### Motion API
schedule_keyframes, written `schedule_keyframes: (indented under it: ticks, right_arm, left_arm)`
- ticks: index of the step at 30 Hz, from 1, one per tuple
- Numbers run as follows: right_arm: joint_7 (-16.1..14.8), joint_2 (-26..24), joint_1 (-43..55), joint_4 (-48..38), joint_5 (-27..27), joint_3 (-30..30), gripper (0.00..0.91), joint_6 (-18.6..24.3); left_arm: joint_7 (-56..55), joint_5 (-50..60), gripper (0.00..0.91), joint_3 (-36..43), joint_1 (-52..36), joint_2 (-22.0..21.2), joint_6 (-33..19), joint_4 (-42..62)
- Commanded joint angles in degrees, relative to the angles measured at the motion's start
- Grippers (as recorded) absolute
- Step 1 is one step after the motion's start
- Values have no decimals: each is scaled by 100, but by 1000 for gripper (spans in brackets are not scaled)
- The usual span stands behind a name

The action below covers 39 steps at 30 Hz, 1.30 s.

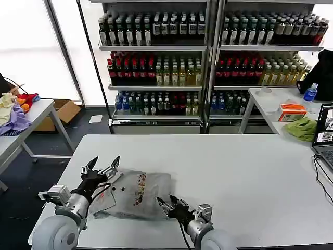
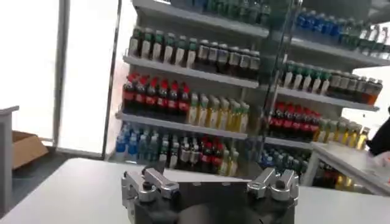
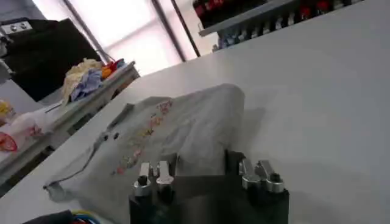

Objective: Fold and organize the clothes.

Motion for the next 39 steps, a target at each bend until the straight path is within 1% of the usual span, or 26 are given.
schedule_keyframes:
  ticks: [1, 5, 7, 9, 13, 15, 16, 18, 19, 20, 23, 24, 29, 31, 34, 36, 37, 39]
  right_arm:
    - [300, 72, 275, -201, 7, -195, 0, -125]
    - [254, -160, 127, 41, 203, 191, 0, -162]
    - [140, -333, 40, 108, 272, 458, 0, -163]
    - [99, -445, -24, 123, 395, 675, 0, -167]
    - [-121, -870, -260, 236, 551, 1281, 0, -177]
    - [-189, -1056, -352, 333, 604, 1615, 0, -270]
    - [-214, -1271, -431, 383, 552, 1780, 0, -403]
    - [-291, -1445, -491, 426, 503, 1982, 0, -679]
    - [-345, -1582, -537, 418, 394, 2102, 0, -689]
    - [-381, -1668, -562, 399, 173, 2139, 0, -693]
    - [-404, -1703, -582, 386, -225, 2063, 0, -698]
    - [-409, -1676, -593, 393, -335, 2052, 907, -691]
    - [-388, -1551, -892, 593, -422, 2359, 907, -673]
    - [-431, -1527, -1056, 705, -441, 2601, 907, -457]
    - [-610, -1538, -1227, 967, -443, 2912, 907, -243]
    - [-553, -1523, -1265, 1177, -549, 3042, 907, -191]
    - [-538, -1480, -1234, 1278, -646, 3065, 907, -64]
    - [-358, -1353, -1020, 1407, -796, 3009, 907, 7]
  left_arm:
    - [-155, -986, 907, -461, 71, 2, 227, -27]
    - [-149, -1043, 907, -569, 112, 29, 256, -61]
    - [-161, -1055, 907, -634, 113, 34, 270, -42]
    - [-166, -1052, 907, -659, 121, 35, 271, -26]
    - [-193, -1076, 907, -715, 140, 39, 270, -28]
    - [-194, -1086, 907, -741, 142, 51, 275, -41]
    - [-201, -1099, 907, -753, 142, 61, 282, -47]
    - [-202, -1109, 907, -761, 145, 63, 290, -52]
    - [-206, -1106, 907, -750, 146, 57, 292, -49]
    - [-215, -1104, 907, -725, 146, 49, 291, -39]
    - [-228, -1096, 907, -644, 126, -3, 298, -28]
    - [-230, -1093, 907, -634, 118, -12, 297, -32]
    - [-257, -1141, 907, -669, 163, -11, 323, -135]
    - [-260, -1159, 907, -727, 209, 9, 323, -153]
    - [-259, -1196, 907, -802, 279, 12, 323, -177]
    - [-256, -1202, 907, -814, 307, 13, 324, -208]
    - [-254, -1202, 907, -818, 315, 16, 327, -224]
    - [-255, -1202, 907, -812, 317, 19, 332, -251]
